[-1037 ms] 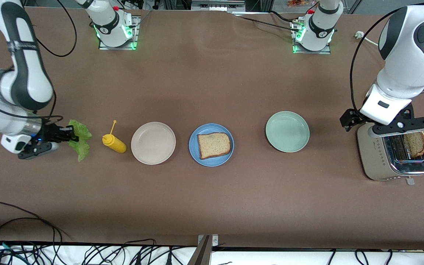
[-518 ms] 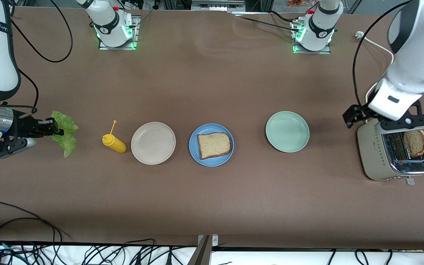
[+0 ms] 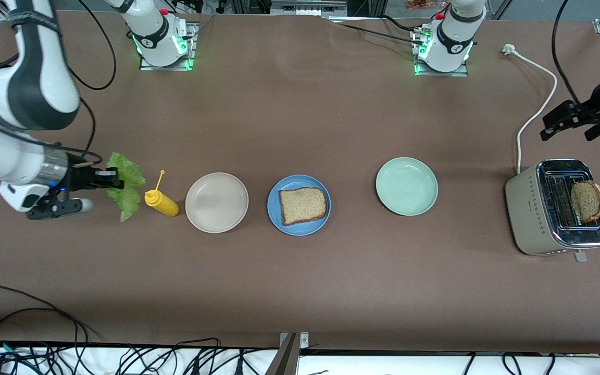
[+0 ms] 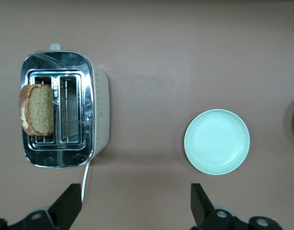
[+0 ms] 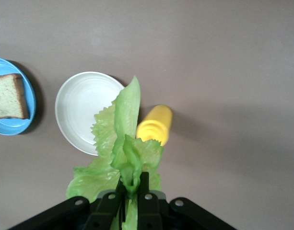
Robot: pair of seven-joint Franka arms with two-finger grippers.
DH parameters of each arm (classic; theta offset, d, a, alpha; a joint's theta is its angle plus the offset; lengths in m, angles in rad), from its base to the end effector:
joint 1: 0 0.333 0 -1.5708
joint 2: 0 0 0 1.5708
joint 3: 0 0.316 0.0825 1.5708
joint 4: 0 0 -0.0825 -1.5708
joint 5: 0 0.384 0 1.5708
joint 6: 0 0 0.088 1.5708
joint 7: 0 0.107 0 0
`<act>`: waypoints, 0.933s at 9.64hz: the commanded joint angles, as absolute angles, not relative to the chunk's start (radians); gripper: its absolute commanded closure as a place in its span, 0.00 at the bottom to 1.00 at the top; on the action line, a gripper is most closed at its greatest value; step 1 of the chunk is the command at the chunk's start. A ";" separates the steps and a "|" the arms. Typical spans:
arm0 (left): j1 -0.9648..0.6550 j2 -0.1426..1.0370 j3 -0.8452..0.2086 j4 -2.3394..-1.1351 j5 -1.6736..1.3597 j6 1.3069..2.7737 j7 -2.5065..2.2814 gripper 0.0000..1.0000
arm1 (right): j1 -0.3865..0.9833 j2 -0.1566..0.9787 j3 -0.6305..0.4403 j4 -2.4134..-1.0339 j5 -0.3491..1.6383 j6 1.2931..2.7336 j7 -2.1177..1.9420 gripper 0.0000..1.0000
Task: Make sandwich in blue plate with both arms
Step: 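Lift the lettuce with the right gripper and carry it toward the blue plate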
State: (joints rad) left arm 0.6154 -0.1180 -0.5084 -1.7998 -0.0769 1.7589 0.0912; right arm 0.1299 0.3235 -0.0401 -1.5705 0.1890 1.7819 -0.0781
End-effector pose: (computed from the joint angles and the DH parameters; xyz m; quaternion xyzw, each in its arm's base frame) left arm 0.5345 0.0374 0.5876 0.9994 0.0145 0.0321 0.0061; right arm 0.6406 0.0768 0.4479 -0.9931 -0.0593 0.0561 0.0843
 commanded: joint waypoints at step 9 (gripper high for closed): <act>0.104 -0.051 0.138 -1.815 -0.031 1.769 0.170 0.00 | 0.616 0.369 -0.049 -1.523 0.083 1.844 0.742 1.00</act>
State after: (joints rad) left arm 0.2890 -0.0586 -0.0285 -1.8262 -0.0640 1.7621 0.1598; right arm 0.5465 0.3303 -0.0363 -1.5392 0.1002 1.7965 0.6241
